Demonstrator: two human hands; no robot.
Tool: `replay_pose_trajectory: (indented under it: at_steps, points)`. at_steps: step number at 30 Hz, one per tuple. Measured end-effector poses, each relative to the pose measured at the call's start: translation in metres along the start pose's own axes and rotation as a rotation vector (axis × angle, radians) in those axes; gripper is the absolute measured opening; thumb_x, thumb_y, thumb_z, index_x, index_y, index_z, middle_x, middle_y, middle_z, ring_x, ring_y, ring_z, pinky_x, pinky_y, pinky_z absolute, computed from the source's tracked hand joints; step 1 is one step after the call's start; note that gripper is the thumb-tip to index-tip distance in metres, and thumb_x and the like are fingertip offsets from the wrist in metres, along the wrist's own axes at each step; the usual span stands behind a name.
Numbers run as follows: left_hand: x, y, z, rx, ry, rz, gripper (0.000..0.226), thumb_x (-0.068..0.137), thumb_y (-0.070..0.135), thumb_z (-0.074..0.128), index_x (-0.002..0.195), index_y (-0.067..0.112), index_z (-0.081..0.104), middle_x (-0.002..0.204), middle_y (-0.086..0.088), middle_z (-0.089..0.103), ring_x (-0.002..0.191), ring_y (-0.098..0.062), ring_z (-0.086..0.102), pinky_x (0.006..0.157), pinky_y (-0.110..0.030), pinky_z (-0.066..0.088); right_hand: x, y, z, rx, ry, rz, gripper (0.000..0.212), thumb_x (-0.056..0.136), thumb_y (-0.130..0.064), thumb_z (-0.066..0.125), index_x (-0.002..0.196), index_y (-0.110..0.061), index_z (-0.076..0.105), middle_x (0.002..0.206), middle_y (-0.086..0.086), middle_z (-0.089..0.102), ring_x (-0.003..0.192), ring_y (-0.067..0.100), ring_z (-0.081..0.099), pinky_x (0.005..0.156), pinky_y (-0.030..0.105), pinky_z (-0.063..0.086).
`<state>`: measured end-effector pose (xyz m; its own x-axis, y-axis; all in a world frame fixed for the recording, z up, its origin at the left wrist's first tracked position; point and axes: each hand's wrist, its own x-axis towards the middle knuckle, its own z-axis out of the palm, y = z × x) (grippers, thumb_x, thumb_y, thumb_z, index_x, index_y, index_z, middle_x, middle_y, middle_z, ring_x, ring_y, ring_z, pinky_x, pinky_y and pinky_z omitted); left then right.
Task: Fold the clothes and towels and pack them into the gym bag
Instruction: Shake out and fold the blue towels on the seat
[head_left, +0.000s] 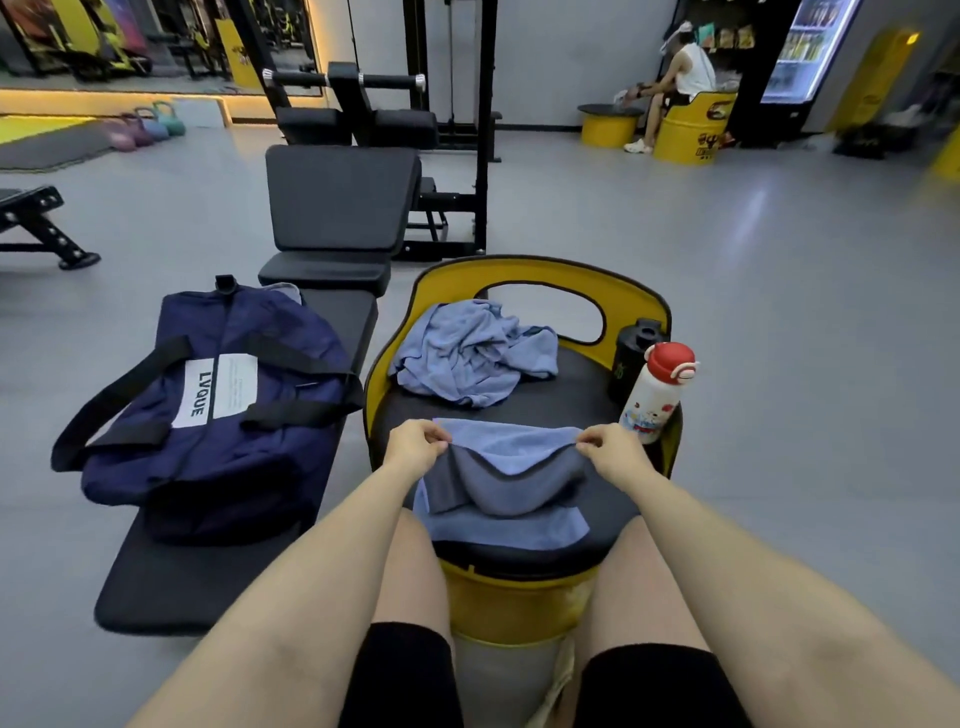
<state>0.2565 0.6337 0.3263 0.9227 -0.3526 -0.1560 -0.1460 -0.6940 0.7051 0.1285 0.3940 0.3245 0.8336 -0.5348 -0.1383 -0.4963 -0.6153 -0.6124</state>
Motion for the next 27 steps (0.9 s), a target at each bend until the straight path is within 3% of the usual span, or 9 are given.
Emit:
replay_pose_trajectory:
  at_steps: [9, 17, 21, 27]
  points:
    - [-0.013, -0.003, -0.002, -0.02, -0.001, 0.004, 0.014, 0.09, 0.01, 0.061, 0.101, 0.007, 0.07, 0.102, -0.009, 0.069, 0.085, -0.012, 0.056, 0.074, -0.02, 0.04, -0.018, -0.001, 0.002, 0.003, -0.02, -0.016, 0.017, 0.092, -0.011, 0.056, 0.099, -0.008, 0.071, 0.099, 0.009, 0.069, 0.088, 0.024, 0.063, 0.077, 0.034, 0.05]
    - [-0.016, -0.008, -0.001, 0.009, 0.005, 0.038, 0.016, 0.09, 0.013, 0.063, 0.102, 0.006, 0.069, 0.103, -0.011, 0.069, 0.084, -0.013, 0.055, 0.074, -0.022, 0.04, -0.024, 0.008, 0.003, 0.012, -0.042, -0.003, 0.015, 0.092, -0.013, 0.057, 0.098, -0.011, 0.07, 0.098, 0.007, 0.068, 0.082, 0.019, 0.06, 0.068, 0.026, 0.046]
    - [-0.01, -0.013, 0.002, -0.001, 0.008, 0.033, 0.015, 0.089, 0.014, 0.063, 0.1, 0.007, 0.07, 0.102, -0.011, 0.069, 0.085, -0.014, 0.056, 0.073, -0.023, 0.041, -0.017, 0.017, 0.007, 0.008, -0.042, 0.018, 0.017, 0.093, -0.014, 0.057, 0.104, -0.01, 0.07, 0.102, 0.007, 0.068, 0.089, 0.019, 0.061, 0.073, 0.028, 0.047]
    - [0.002, -0.021, 0.01, -0.01, 0.028, 0.006, 0.016, 0.09, 0.016, 0.062, 0.102, 0.009, 0.069, 0.101, -0.01, 0.068, 0.084, -0.014, 0.056, 0.067, -0.022, 0.04, 0.001, 0.021, 0.02, 0.011, -0.005, 0.072, 0.017, 0.091, -0.01, 0.053, 0.097, -0.007, 0.069, 0.1, 0.012, 0.069, 0.093, 0.028, 0.062, 0.082, 0.039, 0.052]
